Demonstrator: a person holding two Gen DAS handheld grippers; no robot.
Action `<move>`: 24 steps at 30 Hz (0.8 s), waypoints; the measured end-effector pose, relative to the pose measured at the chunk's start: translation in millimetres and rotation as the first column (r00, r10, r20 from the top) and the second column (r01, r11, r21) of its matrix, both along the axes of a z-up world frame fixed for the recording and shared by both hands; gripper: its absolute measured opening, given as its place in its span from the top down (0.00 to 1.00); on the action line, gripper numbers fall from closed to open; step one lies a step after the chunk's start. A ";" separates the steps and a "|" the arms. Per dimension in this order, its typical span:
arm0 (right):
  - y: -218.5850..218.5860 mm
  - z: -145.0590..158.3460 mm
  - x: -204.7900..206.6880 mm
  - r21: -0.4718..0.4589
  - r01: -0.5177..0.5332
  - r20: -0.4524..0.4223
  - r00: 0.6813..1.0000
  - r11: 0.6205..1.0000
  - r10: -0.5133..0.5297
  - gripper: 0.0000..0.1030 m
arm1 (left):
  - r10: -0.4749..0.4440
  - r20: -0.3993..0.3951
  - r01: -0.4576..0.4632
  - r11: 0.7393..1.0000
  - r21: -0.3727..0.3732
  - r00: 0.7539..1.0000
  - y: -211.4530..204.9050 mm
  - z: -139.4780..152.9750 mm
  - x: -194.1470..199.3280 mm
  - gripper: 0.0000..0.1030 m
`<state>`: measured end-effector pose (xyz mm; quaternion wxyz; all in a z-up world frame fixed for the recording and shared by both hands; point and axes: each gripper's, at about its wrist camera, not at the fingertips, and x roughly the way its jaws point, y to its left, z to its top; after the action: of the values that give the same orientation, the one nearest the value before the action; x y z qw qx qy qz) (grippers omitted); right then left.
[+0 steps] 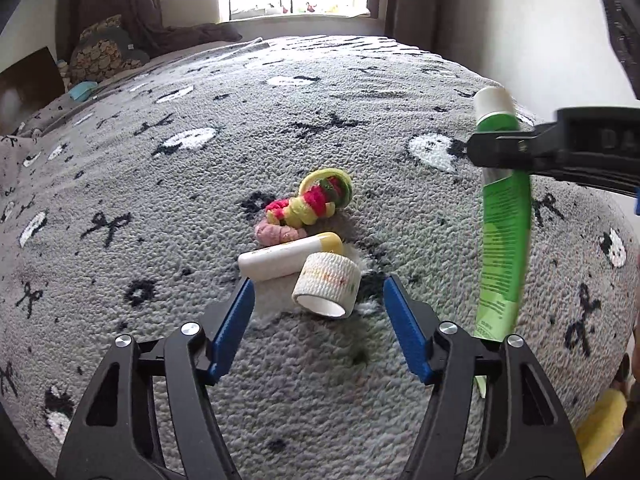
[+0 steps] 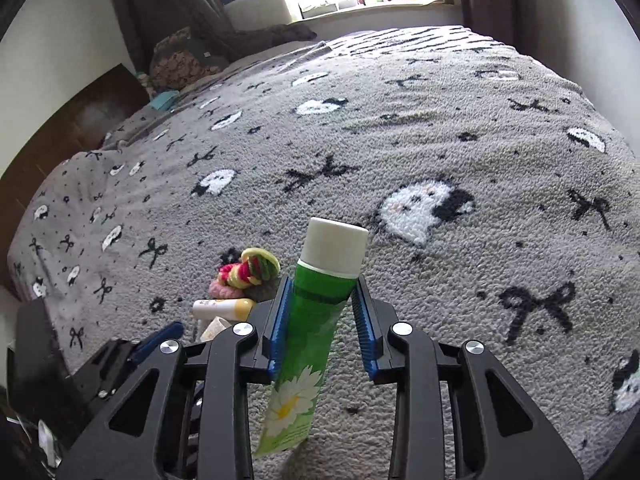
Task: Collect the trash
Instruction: 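Grasp the green daisy tube with the right tool while the left grasps the white tape roll, then carry the green tube and tape roll over the bed edge down to the bin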
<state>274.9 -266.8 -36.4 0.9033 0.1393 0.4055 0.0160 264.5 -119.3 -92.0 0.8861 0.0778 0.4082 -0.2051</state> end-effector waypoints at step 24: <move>0.6 68.6 -111.9 -0.188 -0.091 0.180 0.975 0.978 0.126 0.75 | -0.054 0.177 0.055 0.999 0.002 0.983 27.5 85.8 -83.9 0.67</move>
<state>163.1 -266.2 32.2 0.9447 0.0330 0.3236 0.0423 180.6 -91.9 -6.3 0.9131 0.1054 0.3253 -0.2222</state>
